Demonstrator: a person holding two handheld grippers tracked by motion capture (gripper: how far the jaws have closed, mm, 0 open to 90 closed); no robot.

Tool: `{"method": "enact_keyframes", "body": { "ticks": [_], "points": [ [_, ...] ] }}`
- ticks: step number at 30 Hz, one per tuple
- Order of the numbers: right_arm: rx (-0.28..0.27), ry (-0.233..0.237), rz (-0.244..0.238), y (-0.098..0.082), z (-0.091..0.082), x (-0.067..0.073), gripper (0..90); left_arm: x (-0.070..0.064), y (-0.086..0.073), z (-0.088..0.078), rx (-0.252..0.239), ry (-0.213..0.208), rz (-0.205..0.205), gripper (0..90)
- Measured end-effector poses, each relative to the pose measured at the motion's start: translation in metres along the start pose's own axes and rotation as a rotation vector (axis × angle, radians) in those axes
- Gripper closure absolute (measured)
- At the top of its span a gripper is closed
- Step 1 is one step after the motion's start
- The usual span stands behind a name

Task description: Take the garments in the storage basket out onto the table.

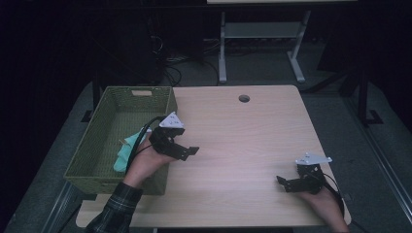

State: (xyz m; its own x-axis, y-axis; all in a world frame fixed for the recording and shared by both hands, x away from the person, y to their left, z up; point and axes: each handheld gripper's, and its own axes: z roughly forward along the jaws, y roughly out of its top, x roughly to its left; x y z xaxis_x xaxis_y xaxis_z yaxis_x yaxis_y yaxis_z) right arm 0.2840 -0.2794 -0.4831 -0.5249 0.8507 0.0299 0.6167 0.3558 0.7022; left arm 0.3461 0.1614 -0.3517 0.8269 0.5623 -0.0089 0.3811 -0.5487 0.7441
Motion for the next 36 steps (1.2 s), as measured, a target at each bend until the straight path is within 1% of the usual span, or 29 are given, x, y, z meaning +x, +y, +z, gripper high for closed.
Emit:
{"method": "enact_keyframes", "body": {
  "ticks": [1,5,17,23,24,36],
  "points": [
    [0.000,-0.001,0.001,0.000,0.000,0.000,2.1,0.001,0.000,-0.001,0.002,0.003,0.004,13.3],
    [0.001,-0.001,0.002,0.000,0.000,0.000,2.1,0.005,-0.003,-0.005,-0.012,0.012,-0.009,13.3],
    [0.000,-0.003,0.000,0.000,0.000,0.000,2.1,0.018,-0.010,-0.014,-0.028,0.035,-0.030,13.3],
    [-0.002,-0.003,-0.002,0.000,0.000,0.000,2.0,0.027,-0.015,-0.018,-0.034,0.050,-0.036,13.4],
    [-0.002,-0.003,-0.002,0.000,0.000,0.000,2.0,0.028,-0.016,-0.018,-0.036,0.052,-0.042,13.3],
    [-0.002,-0.002,-0.003,0.000,0.000,0.000,2.1,0.044,-0.025,-0.027,-0.037,0.082,-0.063,13.4]
  ]
}}
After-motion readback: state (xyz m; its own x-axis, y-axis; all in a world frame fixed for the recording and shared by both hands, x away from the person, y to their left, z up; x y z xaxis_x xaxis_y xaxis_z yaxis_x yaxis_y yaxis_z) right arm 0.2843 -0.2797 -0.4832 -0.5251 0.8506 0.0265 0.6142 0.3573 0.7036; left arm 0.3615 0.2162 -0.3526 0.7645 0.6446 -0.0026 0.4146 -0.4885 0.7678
